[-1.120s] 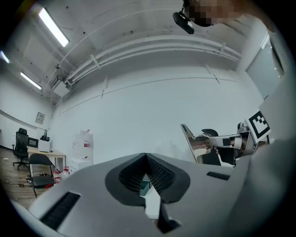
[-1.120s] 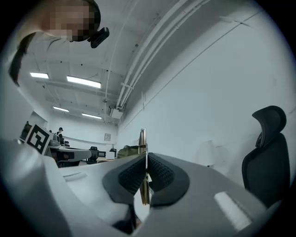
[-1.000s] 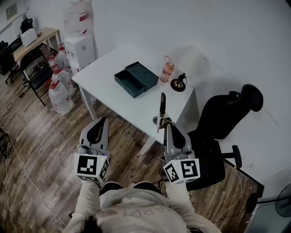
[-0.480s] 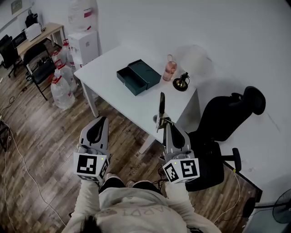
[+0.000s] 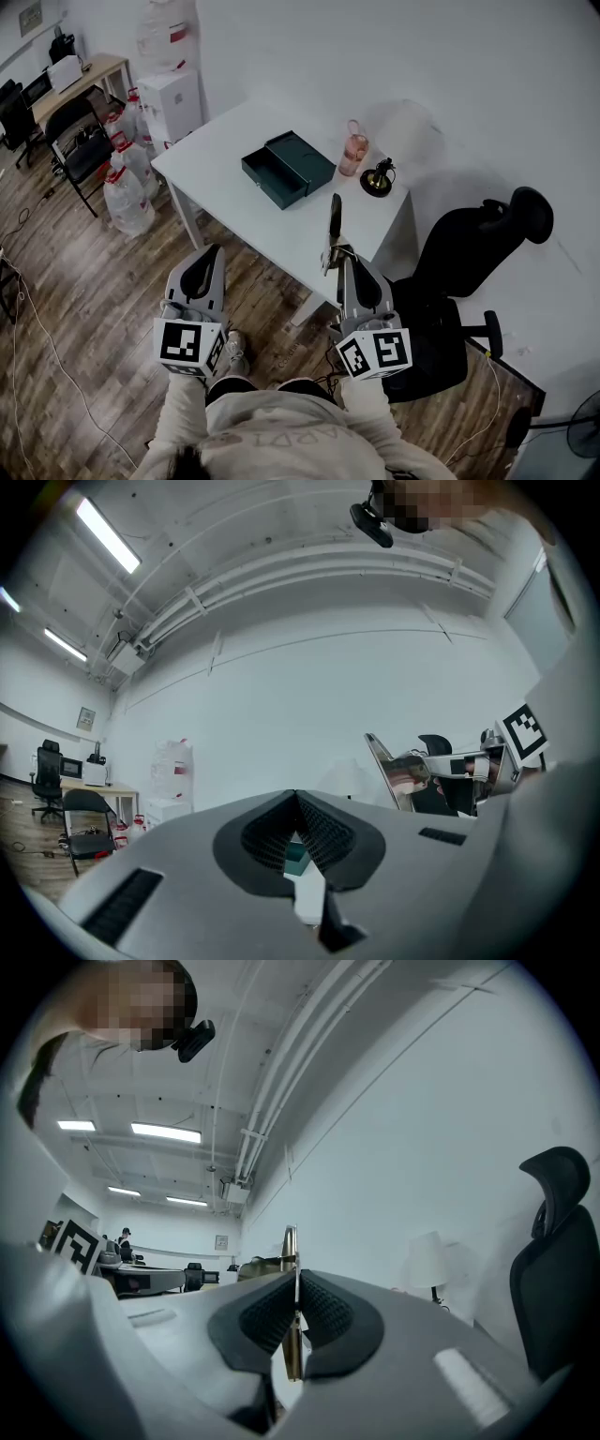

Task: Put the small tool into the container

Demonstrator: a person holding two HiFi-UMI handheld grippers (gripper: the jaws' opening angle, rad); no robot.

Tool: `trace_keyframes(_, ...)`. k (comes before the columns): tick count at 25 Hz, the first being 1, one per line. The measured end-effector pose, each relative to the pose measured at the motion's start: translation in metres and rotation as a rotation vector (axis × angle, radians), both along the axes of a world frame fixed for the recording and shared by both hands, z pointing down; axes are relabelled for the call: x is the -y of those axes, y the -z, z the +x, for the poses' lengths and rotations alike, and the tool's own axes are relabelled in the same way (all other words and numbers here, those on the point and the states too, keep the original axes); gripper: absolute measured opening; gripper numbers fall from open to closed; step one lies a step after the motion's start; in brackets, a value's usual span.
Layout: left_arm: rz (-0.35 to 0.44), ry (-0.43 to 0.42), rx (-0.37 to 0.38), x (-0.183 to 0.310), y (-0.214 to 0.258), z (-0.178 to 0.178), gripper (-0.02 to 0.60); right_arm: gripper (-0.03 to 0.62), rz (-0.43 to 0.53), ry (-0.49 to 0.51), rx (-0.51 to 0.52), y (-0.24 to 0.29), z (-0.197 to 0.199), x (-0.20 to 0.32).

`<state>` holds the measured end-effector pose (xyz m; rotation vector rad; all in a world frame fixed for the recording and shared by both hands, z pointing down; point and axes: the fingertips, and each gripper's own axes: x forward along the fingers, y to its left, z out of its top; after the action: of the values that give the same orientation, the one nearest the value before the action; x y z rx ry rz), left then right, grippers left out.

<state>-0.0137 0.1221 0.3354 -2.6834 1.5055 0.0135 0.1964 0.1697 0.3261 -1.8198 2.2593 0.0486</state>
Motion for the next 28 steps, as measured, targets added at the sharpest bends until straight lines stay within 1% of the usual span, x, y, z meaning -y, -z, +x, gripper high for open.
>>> trace_keyframes(7,0.003,-0.031,-0.001,0.062,0.001,-0.008,0.003,0.015,0.012,-0.04,0.006,0.002,-0.006,0.056)
trace_keyframes(16,0.019,-0.066,0.013,0.149,0.012,-0.027,0.003,0.015,0.021,-0.072,0.015,0.007,-0.027,0.138)
trace_keyframes(22,0.011,-0.073,0.006,0.193,0.009,-0.047,0.003,0.015,0.024,-0.09,0.016,0.008,-0.044,0.178)
trace_keyframes(28,0.018,-0.097,0.0,0.223,0.009,-0.064,0.003,0.015,0.031,-0.12,0.015,0.009,-0.058,0.204)
